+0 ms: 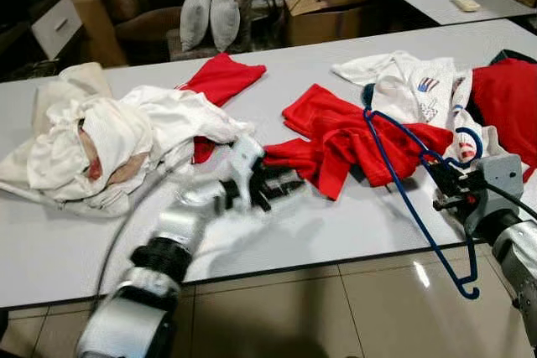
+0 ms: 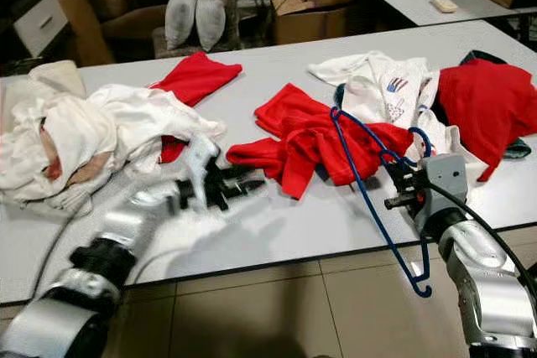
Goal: Hang hanger
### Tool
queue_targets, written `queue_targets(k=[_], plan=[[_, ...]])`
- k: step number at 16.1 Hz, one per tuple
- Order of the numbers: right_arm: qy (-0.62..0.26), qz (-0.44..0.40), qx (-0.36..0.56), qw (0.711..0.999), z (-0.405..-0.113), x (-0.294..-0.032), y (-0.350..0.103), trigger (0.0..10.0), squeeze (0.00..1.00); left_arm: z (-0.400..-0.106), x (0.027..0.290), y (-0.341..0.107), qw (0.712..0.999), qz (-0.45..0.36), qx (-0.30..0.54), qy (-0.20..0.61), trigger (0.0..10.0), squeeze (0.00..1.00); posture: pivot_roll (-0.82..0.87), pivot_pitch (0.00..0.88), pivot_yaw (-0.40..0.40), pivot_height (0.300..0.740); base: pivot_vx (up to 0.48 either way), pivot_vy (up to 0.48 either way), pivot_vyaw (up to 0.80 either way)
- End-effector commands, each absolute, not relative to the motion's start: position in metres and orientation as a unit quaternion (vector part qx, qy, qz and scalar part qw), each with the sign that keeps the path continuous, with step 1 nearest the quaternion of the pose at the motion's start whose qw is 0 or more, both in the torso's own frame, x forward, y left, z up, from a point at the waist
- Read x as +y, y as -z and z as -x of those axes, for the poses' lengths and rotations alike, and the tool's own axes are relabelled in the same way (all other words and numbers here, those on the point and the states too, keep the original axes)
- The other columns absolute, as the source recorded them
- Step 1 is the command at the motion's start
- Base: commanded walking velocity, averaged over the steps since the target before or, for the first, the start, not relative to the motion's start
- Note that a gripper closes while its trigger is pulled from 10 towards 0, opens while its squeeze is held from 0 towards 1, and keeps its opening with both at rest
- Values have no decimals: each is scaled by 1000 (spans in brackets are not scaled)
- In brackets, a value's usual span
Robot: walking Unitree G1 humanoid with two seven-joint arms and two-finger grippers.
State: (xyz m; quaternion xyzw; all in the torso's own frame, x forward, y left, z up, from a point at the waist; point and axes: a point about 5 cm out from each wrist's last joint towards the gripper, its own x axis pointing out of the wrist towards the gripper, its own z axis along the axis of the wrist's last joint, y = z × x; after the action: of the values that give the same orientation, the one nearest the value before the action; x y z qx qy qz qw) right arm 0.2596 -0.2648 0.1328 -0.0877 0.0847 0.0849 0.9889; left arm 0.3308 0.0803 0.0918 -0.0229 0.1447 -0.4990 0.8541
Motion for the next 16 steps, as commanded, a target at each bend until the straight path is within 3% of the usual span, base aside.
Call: queue_targets(k=[1, 5, 6, 7, 8, 12, 16], plan=[[-93, 82, 83, 989, -263, -258, -133, 10000, 0, -335, 78, -91, 858, -7, 156, 490, 10000, 1000, -230, 0, 142, 740, 0, 0, 0], [-158, 62, 83, 982, -269, -232, -133, 10000, 0, -342, 70, -86, 881, 13, 172, 440, 10000, 1000, -234, 0, 125, 740, 0, 0, 0], [-185, 56, 89, 977, -269, -222, -131, 10000, 0, -343, 69, -87, 883, 23, 168, 438, 10000, 773, -232, 0, 122, 740, 0, 0, 0], [-229, 52, 96, 967, -269, -207, -128, 10000, 0, -343, 70, -89, 882, 32, 162, 441, 10000, 463, -228, 0, 116, 740, 0, 0, 0], [-247, 50, 100, 963, -268, -200, -127, 10000, 0, -342, 72, -89, 881, 35, 160, 443, 10000, 0, -226, 0, 114, 740, 0, 0, 0], [-348, 38, 116, 930, -272, -162, -120, 10000, 0, -334, 91, -79, 876, 83, 168, 445, 10000, 0, -188, 0, 71, 740, 0, 0, 0], [-361, 43, 101, 926, -284, -155, -130, 10000, 0, -334, 95, -79, 888, 66, 162, 426, 10000, 0, -172, 0, 50, 740, 0, 0, 0]])
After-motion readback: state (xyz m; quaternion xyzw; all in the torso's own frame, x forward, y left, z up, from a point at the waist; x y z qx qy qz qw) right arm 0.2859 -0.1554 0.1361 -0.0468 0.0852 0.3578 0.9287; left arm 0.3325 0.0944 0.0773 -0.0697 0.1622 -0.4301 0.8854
